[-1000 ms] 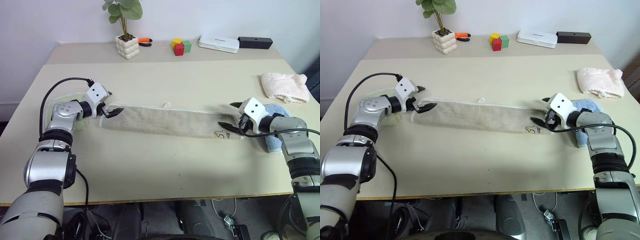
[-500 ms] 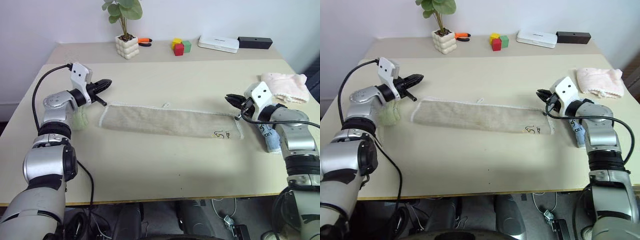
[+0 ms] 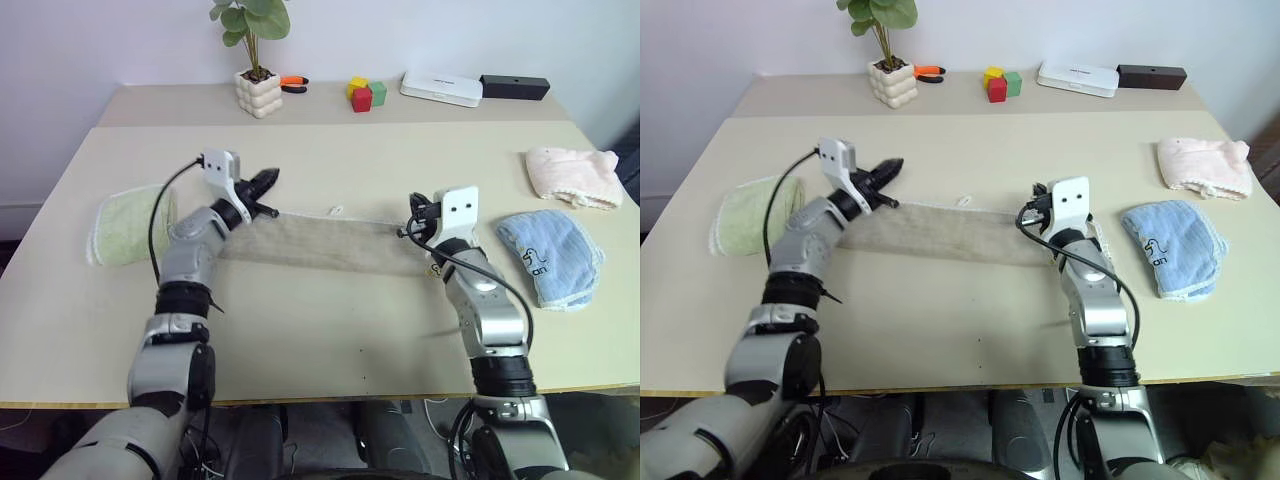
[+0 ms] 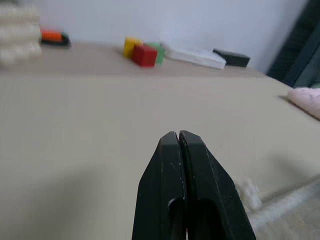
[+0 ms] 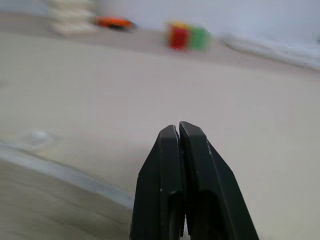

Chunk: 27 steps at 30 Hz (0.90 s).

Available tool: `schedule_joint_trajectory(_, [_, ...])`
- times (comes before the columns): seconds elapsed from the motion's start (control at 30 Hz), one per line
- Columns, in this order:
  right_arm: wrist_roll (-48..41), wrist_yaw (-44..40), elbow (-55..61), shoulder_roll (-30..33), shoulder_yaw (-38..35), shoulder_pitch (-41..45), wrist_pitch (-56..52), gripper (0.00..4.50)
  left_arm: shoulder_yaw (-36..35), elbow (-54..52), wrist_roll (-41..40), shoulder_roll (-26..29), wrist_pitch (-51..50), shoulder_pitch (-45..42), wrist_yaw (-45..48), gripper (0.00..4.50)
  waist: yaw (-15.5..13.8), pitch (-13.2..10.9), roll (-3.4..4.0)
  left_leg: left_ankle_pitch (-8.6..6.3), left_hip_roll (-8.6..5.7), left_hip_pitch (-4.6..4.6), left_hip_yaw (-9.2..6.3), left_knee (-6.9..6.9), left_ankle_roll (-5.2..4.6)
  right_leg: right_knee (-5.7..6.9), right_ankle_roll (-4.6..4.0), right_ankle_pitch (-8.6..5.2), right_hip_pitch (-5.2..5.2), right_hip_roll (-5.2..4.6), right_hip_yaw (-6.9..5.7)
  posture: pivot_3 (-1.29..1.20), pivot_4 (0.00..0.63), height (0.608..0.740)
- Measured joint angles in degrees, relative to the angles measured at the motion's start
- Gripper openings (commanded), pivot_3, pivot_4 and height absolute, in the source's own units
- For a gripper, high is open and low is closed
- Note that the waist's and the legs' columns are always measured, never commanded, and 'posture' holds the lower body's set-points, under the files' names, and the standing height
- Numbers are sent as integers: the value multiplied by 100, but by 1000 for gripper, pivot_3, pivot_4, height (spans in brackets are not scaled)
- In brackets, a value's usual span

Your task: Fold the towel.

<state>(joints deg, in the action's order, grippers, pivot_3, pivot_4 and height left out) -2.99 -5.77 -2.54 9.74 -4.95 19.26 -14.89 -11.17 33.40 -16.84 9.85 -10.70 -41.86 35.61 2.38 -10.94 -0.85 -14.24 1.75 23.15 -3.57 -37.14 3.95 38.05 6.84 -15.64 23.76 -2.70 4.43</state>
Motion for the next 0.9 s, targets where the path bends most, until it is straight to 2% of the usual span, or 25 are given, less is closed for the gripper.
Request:
schedule_joint_trajectory(0.17, [307,463,-504,-129,32,-98,321,31,204,197,242,-53,43,126,-362,0,36,1,1,0,1,-15,0,9,0,0,-1,0,-5,6,2,0,150,740])
schedule_joint_trajectory(0.47, [379,460,-764,217,-110,-75,519,31,65,970,381,793,376,46,-494,0,5,1,0,-1,0,-42,0,12,-1,-15,0,-1,-42,2,0,0,150,740])
schedule_joint_trajectory(0.6, [308,337,-799,400,-251,-72,447,31,15,1234,387,988,722,12,-523,0,8,1,0,-1,0,-44,0,13,-1,-15,0,-1,-42,2,-1,0,150,740])
schedule_joint_trajectory(0.67, [262,245,-816,444,-260,-51,423,0,15,1415,388,1023,834,-74,-502,530,15,1,0,-1,0,-43,0,13,-1,-15,0,-1,-42,2,0,0,150,740])
schedule_joint_trajectory(0.73, [204,154,-853,464,-276,-20,409,548,15,1501,375,1035,878,-133,-392,1270,17,1,0,-1,0,-44,0,14,-1,-15,0,-1,-42,3,0,0,150,740])
schedule_joint_trajectory(0.77, [182,119,-853,483,-281,-20,408,919,15,1506,368,1037,879,-151,-303,1891,17,1,0,-1,0,-43,0,14,-1,-15,0,-1,-42,3,0,0,150,740])
schedule_joint_trajectory(0.8, [165,95,-851,491,-293,-20,405,1316,15,1505,358,1039,878,-169,-227,2298,17,1,0,-1,0,-43,0,14,-1,-15,0,-1,-42,3,0,0,150,740])
schedule_joint_trajectory(0.9, [87,28,-735,503,-364,-32,352,2899,24,1394,271,1089,869,-197,135,3902,17,0,0,-1,0,-42,0,15,-1,-15,0,-1,-40,3,0,0,150,740])
